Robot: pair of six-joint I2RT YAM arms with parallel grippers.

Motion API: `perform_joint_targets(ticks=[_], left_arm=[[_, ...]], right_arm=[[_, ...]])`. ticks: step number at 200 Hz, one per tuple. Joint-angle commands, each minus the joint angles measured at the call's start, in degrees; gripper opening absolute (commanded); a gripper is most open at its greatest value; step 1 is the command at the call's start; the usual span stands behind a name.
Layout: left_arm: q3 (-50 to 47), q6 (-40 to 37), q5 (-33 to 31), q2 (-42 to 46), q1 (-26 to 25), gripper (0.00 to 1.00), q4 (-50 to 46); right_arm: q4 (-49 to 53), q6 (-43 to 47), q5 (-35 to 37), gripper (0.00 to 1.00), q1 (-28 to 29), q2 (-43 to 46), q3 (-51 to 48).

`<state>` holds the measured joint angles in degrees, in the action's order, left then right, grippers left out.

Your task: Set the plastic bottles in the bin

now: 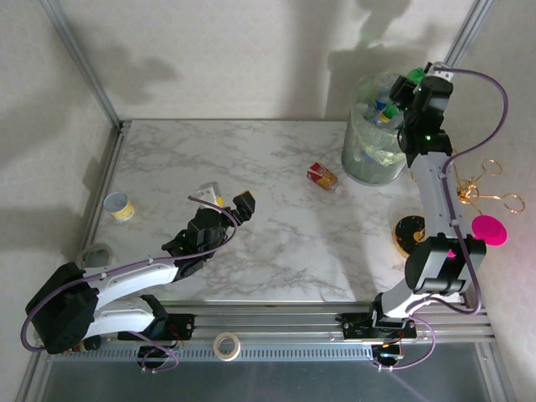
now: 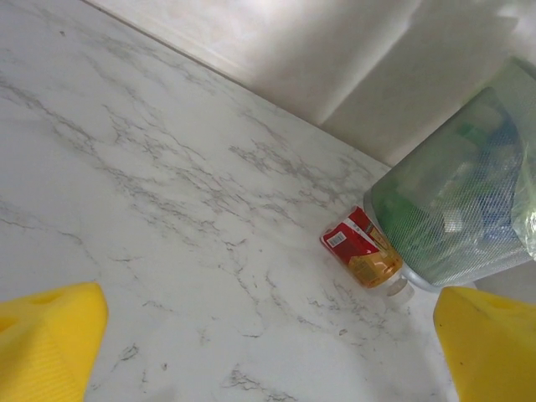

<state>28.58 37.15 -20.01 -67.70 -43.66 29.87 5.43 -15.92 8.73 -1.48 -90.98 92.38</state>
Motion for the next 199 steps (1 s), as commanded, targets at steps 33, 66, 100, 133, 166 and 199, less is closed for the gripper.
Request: perform_joint_targets(ticks=[33, 66, 100, 133, 166, 199], left_arm=[[-0.14, 3.72, -0.22, 0.2, 0.5, 1.0, 1.16], [-0.04, 3.95, -0.11, 0.85, 0.51, 1.0, 0.28], [0.07, 2.66, -1.12, 2.64, 0.68, 1.0, -2.25], [-0.58, 1.7, -1.62, 4.41, 1.7, 1.0, -4.18], [-2.07, 1.87, 0.03, 5.86, 4.02, 1.0, -4.2], [-3.04, 2.1, 1.34, 6.52, 6.25, 1.0, -3.6]], right_arm=[[-0.6, -5.88, -10.1, 0.44, 0.19, -6.92, 3.66], [2.23, -5.64, -11.03, 0.61, 0.17, -10.61, 6.75], [4.73, -2.55, -9.07, 0.93, 0.16, -9.61, 9.13], [5.91, 1.05, -6.95, 0.99, 0.2, -4.7, 9.0], [7.97, 2.62, -2.84, 0.99, 1.2, 1.02, 6.67], [7.25, 4.55, -1.07, 0.99, 5.88, 7.47, -1.94]])
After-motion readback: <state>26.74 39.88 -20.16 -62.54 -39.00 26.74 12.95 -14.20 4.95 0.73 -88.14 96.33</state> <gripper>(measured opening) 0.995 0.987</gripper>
